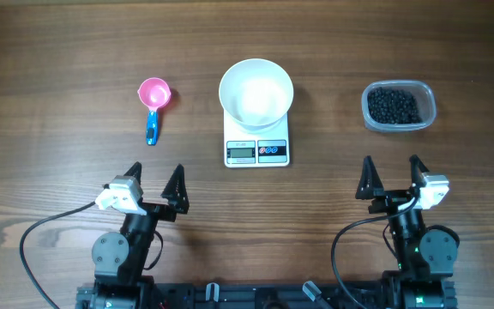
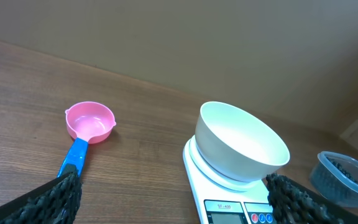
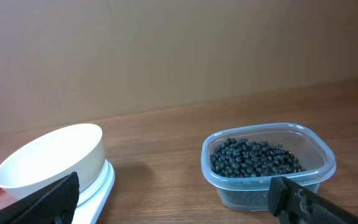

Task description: Scoop item into bowl and weigh 150g on scale

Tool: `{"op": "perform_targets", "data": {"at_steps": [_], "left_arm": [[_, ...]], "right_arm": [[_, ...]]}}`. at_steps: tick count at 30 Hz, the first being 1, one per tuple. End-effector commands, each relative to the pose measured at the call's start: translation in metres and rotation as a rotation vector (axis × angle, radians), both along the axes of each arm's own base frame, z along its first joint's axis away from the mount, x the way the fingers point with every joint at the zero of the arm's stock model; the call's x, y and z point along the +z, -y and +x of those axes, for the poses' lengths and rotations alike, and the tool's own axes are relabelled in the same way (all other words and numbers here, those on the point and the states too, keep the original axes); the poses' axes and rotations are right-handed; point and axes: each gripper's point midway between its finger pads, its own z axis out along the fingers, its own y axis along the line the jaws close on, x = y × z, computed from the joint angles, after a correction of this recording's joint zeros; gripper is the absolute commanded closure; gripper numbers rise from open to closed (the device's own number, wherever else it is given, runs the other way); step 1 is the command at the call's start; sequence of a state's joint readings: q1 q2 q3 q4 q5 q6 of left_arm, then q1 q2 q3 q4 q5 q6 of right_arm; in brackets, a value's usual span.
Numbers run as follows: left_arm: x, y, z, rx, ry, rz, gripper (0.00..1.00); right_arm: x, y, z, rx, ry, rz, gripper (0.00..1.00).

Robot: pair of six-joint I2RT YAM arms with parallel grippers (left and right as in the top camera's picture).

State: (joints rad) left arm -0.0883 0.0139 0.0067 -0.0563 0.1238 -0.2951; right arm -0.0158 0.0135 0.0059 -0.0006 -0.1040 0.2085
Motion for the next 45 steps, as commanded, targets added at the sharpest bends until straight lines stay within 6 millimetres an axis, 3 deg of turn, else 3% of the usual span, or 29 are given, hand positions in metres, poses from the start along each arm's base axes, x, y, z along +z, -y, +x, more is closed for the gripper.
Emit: {"op": "perform_targets", "data": {"at_steps": [1,35,39,41,45], "left_arm": [[-0.001,-0.002,0.0,0.012,-0.004,-0.004,0.0],[-0.001,-0.003,0.0,0.012,-0.004,-0.004,0.0],[0.0,-0.011,0.002,0.061,0.002,0.006,0.0],[0.007,-0.012,0.002,0.069,0.03,0.002,0.0],[0.054,-0.012,-0.001,0.069,0.217,-0.023,0.0]], "right_arm": [[0.003,0.002,0.0,-0.012,0.012,0.004,0.0],[0.002,0.002,0.0,-0.012,0.009,0.003,0.0],[0.002,0.002,0.0,-0.012,0.009,0.003,0.0],[0.002,0.002,0.0,-0.012,0.009,0.004,0.0],[0.002,0.002,0.0,-0.012,0.009,0.003,0.0]]}}
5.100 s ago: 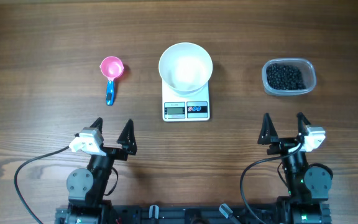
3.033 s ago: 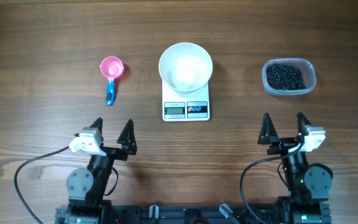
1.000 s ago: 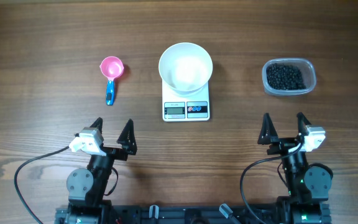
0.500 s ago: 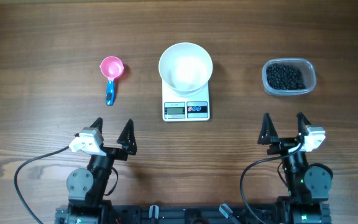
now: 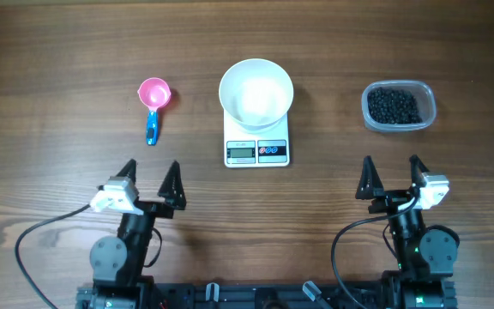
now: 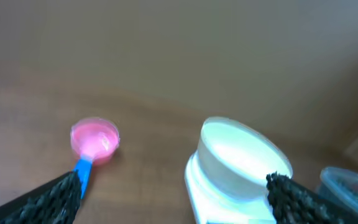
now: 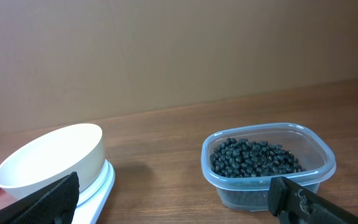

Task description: Scoop item into bowl and weigh 150g on scale

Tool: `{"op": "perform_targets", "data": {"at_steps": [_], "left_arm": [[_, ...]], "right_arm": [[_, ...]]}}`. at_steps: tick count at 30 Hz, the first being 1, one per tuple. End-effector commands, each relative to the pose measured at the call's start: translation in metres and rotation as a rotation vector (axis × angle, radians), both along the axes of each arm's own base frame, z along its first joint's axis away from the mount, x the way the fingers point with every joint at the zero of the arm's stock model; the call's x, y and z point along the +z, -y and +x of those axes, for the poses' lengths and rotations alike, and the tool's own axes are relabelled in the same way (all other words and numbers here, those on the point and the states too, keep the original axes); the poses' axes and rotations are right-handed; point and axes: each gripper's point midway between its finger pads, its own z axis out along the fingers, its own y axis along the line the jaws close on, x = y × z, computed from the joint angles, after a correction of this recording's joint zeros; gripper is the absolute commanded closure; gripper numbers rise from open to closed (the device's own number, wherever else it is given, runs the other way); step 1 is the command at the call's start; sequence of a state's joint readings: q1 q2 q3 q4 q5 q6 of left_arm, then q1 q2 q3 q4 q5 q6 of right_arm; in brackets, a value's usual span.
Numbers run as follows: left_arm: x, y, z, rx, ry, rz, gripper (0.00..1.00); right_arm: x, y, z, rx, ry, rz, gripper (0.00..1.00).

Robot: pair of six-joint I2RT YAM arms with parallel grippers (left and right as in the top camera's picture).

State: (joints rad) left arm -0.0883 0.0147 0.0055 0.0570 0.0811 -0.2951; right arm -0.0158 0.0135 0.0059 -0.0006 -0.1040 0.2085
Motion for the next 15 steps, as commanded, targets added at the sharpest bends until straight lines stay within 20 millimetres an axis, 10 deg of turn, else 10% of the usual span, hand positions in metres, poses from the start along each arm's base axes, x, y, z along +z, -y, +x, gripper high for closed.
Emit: {"op": "perform_targets", "data": {"at_steps": [1,15], "left_arm": [[0.035,-0.005,-0.004,0.026,0.134,-0.015,0.0],[0.162,-0.01,-0.03,0.043,0.156,-0.019,0.0]], "right_arm": [[0.002,0.002,0.0,-0.012,0.009,0.003,0.0],[0.002,0.002,0.0,-0.012,0.009,0.004,0.0]]}}
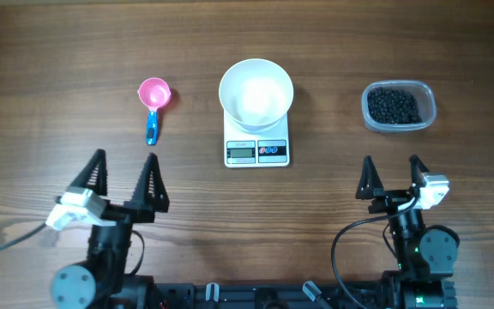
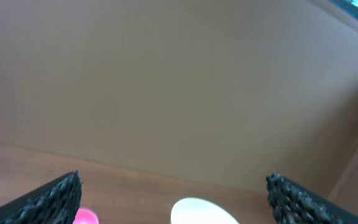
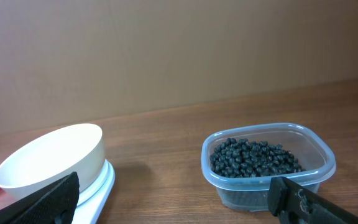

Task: Scoop item into bowl and weigh 150g on scale
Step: 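Move the left gripper over the blue handle of the pink scoop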

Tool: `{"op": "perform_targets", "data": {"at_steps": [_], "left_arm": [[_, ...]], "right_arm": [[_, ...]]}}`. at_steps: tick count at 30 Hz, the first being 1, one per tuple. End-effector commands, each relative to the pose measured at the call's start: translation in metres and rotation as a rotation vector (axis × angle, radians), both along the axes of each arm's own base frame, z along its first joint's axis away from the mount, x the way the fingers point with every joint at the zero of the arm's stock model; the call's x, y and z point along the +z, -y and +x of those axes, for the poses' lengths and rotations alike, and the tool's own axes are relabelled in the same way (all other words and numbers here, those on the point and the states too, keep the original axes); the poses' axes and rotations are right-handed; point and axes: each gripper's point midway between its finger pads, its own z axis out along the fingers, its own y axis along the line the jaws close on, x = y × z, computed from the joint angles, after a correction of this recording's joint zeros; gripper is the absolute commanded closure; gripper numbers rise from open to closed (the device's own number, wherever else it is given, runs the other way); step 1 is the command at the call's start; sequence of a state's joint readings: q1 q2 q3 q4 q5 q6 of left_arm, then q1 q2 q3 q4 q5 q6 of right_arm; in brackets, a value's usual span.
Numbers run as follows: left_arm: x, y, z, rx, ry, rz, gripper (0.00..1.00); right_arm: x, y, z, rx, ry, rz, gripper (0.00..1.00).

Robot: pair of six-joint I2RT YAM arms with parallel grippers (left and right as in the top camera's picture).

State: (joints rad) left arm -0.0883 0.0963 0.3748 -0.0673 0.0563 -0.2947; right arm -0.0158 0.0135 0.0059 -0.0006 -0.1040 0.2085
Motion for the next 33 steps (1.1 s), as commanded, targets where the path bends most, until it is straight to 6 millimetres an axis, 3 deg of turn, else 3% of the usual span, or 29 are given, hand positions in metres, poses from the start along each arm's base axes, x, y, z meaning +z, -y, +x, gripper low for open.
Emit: {"op": "perform_targets", "data": {"at_steps": [1,8,13,16,25,29,33], "left_arm": [[0.041,-0.003,0.001,0.019,-0.023,-0.002,0.0],[0.087,0.003,0.042,0.003,-0.267,0.025,0.0],[0.08,0.006,0.084,0.001,-0.484,0.043,0.0],[0.061,0.008,0.106,0.0,-0.617,0.054,0.0],[-0.04,0.013,0.163,0.0,-0.942,0.081,0.0],[-0.08,0.013,0.166,0.0,-1.079,0.092,0.0],[-0.105,0.013,0.168,0.0,-1.159,0.098,0.0]], "right_arm": [[0.002,0.002,0.0,-0.012,0.009,0.003,0.0],[0.002,0.002,0.0,-0.012,0.009,0.004,0.0],[0.002,0.002,0.0,-0.012,0.009,0.003,0.0],[0.002,0.002,0.0,-0.012,0.009,0.003,0.0],[0.002,0.002,0.0,-0.012,0.009,0.003,0.0],[0.002,0.002,0.0,-0.012,0.009,0.003,0.0],[0.002,0.002,0.0,-0.012,0.009,0.003,0.0]]}}
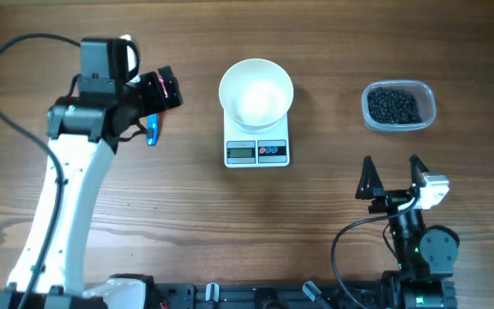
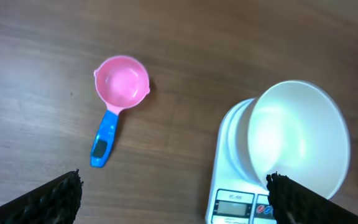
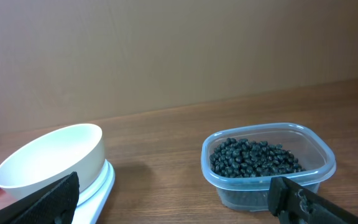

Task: Scoop item into bowl and weigh 150g on scale
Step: 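Move the left gripper over the blue handle of the pink scoop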

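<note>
A pink scoop with a blue handle lies on the table left of the scale. In the overhead view only the handle shows, because my left gripper hangs over the cup. That left gripper is open and empty, looking down on the scoop. A white bowl stands on the white scale. A clear tub of black beans sits at the right. My right gripper rests open near the front edge, with the tub ahead of it.
The wooden table carries nothing else. The left arm stretches from the front edge up the left side. In the right wrist view the bowl stands left of the tub.
My left arm has gone from low near the front left edge, with its camera on the wall, to reaching out above the scoop and looking down. The right arm has not moved.
Both grippers rested open at the front edge. Then the left wrist view blurred as that arm shifted slightly. Then the left gripper stood further left, its camera tipped up at the wall. Now it hangs open over the pink scoop; nothing on the table has moved.
</note>
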Tool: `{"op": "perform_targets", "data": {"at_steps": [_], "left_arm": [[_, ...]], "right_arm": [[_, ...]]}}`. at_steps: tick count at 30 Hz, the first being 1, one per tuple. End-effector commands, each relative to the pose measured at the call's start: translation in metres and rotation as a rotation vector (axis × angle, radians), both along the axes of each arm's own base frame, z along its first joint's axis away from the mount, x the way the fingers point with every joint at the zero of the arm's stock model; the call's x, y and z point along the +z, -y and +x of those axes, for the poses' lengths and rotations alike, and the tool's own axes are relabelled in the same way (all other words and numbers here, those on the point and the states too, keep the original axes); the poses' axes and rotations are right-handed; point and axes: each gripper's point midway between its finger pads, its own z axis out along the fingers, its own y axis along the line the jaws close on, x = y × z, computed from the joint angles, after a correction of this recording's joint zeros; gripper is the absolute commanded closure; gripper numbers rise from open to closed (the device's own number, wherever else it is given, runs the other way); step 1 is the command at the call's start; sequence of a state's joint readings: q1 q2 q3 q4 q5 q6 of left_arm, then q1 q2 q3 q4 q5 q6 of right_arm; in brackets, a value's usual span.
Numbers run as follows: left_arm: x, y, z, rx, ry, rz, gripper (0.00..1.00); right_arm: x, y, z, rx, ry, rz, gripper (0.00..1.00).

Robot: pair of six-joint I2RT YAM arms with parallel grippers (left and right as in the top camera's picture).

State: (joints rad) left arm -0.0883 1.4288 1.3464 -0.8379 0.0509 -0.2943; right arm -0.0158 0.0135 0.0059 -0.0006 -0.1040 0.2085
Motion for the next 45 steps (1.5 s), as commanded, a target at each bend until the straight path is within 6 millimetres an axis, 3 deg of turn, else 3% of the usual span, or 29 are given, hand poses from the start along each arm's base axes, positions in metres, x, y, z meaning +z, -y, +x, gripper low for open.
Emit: {"op": "perform_targets", "data": {"at_steps": [1,6,9,15,23,28,45], "left_arm": [[-0.013,0.0,0.005,-0.001,-0.049,-0.004,0.0],[-0.06,-0.002,-0.012,0.0,-0.243,0.013,0.0],[-0.078,-0.001,-0.01,0.001,-0.297,0.017,0.0],[-0.111,-0.001,-0.01,0.004,-0.391,0.023,0.0],[-0.14,-0.002,-0.009,0.006,-0.467,0.033,0.0],[-0.151,-0.002,-0.007,0.006,-0.483,0.034,0.0],[-0.149,-0.006,0.011,0.023,-0.412,0.057,0.0]], "right_arm": [[0.002,0.002,0.0,-0.012,0.009,0.004,0.0],[0.002,0.002,0.0,-0.012,0.009,0.004,0.0],[0.002,0.002,0.0,-0.012,0.009,0.004,0.0],[0.002,0.002,0.0,-0.012,0.009,0.004,0.0],[0.002,0.002,0.0,-0.012,0.009,0.004,0.0],[0.002,0.002,0.0,-0.012,0.009,0.004,0.0],[0.002,0.002,0.0,-0.012,0.009,0.003,0.0]]}}
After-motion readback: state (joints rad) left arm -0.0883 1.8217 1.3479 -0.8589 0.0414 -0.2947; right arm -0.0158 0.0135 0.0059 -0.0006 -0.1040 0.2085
